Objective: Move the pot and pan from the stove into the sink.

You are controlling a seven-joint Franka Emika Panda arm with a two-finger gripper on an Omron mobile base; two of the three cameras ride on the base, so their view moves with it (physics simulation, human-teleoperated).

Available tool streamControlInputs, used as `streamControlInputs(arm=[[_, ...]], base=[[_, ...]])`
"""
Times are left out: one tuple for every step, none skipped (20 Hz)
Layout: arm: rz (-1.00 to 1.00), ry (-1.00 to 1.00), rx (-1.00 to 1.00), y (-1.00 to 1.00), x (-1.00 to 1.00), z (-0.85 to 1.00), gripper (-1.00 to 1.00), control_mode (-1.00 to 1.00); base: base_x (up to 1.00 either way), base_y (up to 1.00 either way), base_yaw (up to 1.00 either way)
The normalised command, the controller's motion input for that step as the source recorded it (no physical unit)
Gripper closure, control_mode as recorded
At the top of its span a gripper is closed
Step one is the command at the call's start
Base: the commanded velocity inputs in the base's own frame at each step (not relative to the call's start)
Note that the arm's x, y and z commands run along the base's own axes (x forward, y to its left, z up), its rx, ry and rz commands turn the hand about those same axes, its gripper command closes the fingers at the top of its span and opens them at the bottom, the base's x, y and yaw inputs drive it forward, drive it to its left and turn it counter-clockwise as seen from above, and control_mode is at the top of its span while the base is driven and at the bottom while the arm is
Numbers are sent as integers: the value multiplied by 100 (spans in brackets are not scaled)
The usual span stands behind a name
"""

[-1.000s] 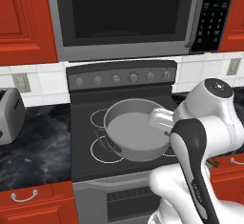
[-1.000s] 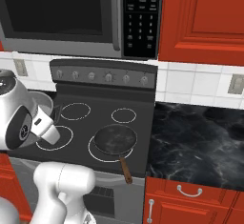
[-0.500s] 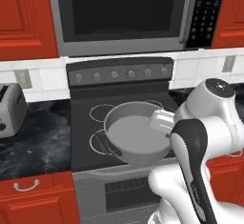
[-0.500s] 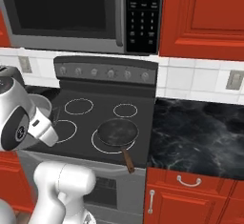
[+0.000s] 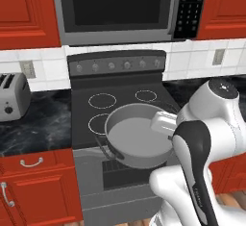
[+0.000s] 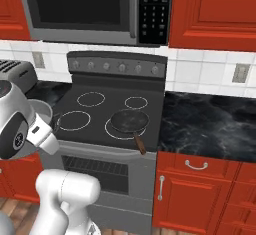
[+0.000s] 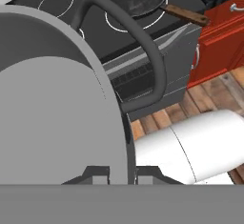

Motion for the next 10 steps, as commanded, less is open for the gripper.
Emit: streamControlInputs(arm=[[0,0,0,0,0,0,100,100],[0,0,0,0,0,0,100,100],[0,0,0,0,0,0,100,100],[0,0,0,0,0,0,100,100],[0,0,0,0,0,0,100,100],[0,0,0,0,0,0,100,100],[0,0,0,0,0,0,100,100],[0,0,0,0,0,0,100,100],[0,0,0,0,0,0,100,100],[0,0,0,0,0,0,100,100]], base=[[0,0,0],[0,0,1],[0,-2,16],[-6,-9,28],[-10,-8,30],[-9,-8,34],[-12,-10,38],[-13,-9,41],[-13,-7,42],[-15,-5,44]])
